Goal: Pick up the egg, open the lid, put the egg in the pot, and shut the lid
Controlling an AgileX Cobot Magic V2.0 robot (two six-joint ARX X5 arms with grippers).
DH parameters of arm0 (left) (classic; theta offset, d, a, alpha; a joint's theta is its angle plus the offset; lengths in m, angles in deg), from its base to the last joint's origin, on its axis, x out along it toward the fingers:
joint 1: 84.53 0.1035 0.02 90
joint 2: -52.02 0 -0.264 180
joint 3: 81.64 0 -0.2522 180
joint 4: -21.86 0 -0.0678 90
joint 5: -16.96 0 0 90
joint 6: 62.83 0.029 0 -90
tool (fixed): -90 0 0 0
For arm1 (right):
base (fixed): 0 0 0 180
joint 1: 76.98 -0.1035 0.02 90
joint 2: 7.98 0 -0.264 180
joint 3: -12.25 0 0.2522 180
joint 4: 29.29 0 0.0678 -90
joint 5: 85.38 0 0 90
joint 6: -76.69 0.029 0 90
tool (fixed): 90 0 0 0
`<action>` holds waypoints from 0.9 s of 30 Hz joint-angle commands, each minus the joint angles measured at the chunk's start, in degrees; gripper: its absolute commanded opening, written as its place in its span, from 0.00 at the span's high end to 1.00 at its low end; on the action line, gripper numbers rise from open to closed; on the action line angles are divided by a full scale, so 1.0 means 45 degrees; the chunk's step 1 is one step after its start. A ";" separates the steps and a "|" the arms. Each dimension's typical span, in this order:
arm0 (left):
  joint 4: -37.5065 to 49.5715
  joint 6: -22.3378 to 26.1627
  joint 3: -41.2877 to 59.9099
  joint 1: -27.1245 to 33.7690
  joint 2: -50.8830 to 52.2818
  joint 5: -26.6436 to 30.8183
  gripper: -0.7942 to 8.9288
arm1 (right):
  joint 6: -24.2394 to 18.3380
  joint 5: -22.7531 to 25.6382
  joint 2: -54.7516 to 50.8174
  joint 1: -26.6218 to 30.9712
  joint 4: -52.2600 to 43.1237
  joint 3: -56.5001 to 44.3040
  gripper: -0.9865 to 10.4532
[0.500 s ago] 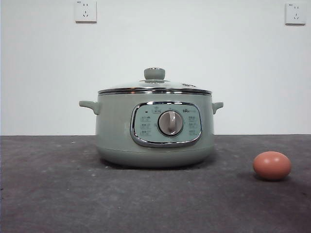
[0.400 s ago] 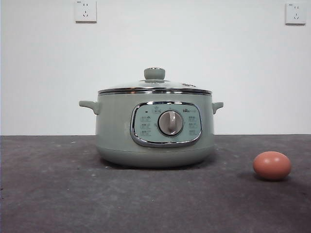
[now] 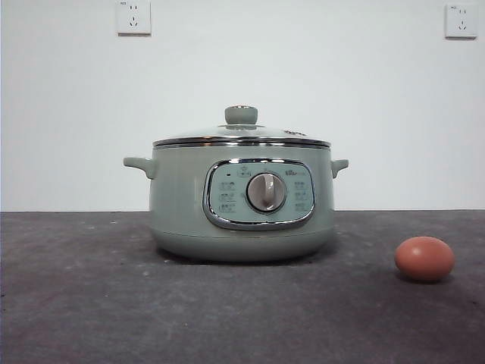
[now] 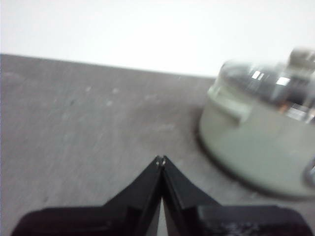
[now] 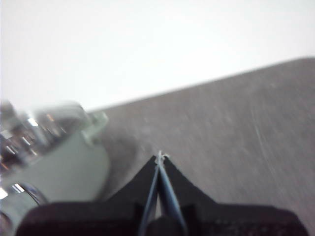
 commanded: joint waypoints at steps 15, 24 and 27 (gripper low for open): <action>-0.3521 -0.0092 -0.6237 0.0039 -0.3827 -0.2540 0.92 | -0.1957 -0.2171 0.4328 0.0000 0.7329 0.8179 0.92; -0.5916 0.0952 -0.9588 -0.0631 -0.6392 -0.4099 0.92 | -0.4337 -0.2361 0.5833 -0.0005 1.1404 1.1822 0.92; -0.6275 0.0952 -1.0234 -0.0719 -0.6800 -0.4459 0.92 | -0.4571 -0.2365 0.6135 -0.0087 1.1968 1.2463 0.92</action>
